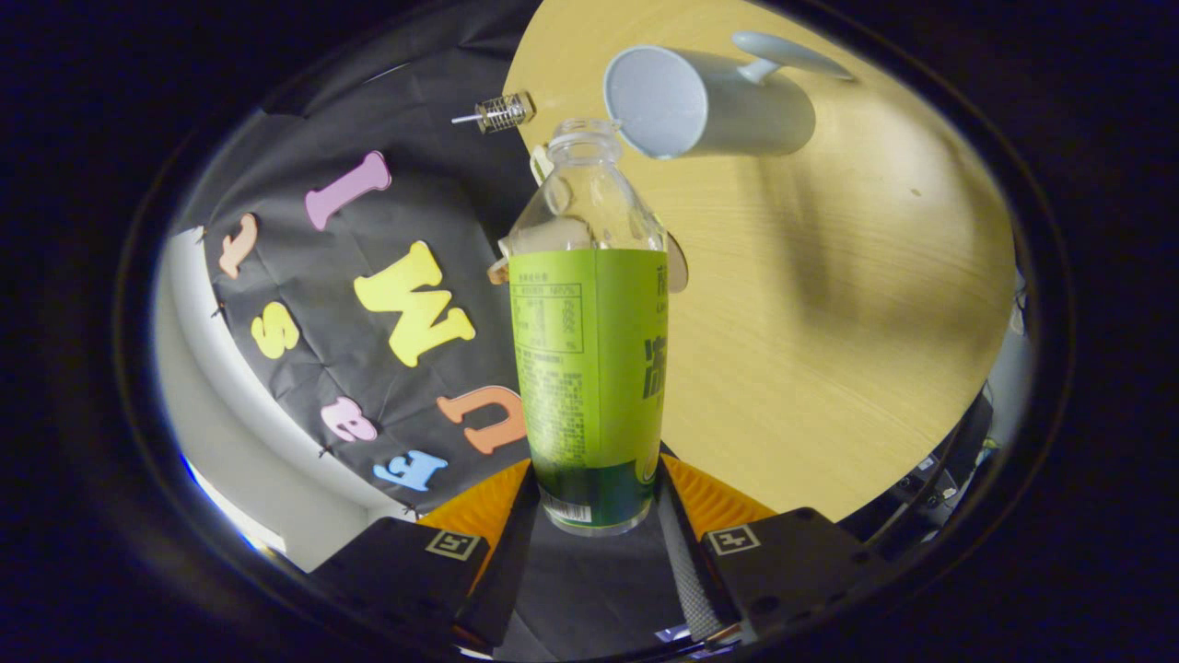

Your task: Take the bottle from table, then pour the juice into the cup, finally place the bottle on the coaster

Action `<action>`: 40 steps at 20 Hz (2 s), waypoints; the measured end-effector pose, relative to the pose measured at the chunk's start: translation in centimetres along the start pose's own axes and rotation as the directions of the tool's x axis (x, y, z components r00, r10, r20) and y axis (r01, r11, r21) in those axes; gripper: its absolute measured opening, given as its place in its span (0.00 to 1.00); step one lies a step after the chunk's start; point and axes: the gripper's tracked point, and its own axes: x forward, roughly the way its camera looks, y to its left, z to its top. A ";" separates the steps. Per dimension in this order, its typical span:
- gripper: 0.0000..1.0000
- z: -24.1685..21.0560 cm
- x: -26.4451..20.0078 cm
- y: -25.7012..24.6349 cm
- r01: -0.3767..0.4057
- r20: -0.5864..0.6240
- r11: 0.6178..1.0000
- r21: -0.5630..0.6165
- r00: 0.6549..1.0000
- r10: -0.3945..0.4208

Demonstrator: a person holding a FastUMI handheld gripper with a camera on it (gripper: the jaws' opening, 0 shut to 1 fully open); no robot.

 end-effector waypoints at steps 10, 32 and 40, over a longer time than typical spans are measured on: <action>0.74 0.2 -0.7 2.1 -0.076 0.016 0.993 0.089 0.997 0.075; 0.74 0.0 -1.1 4.8 -0.160 0.038 0.967 0.197 0.987 0.155; 0.74 -0.3 -1.3 5.0 -0.157 0.046 0.969 0.189 0.987 0.151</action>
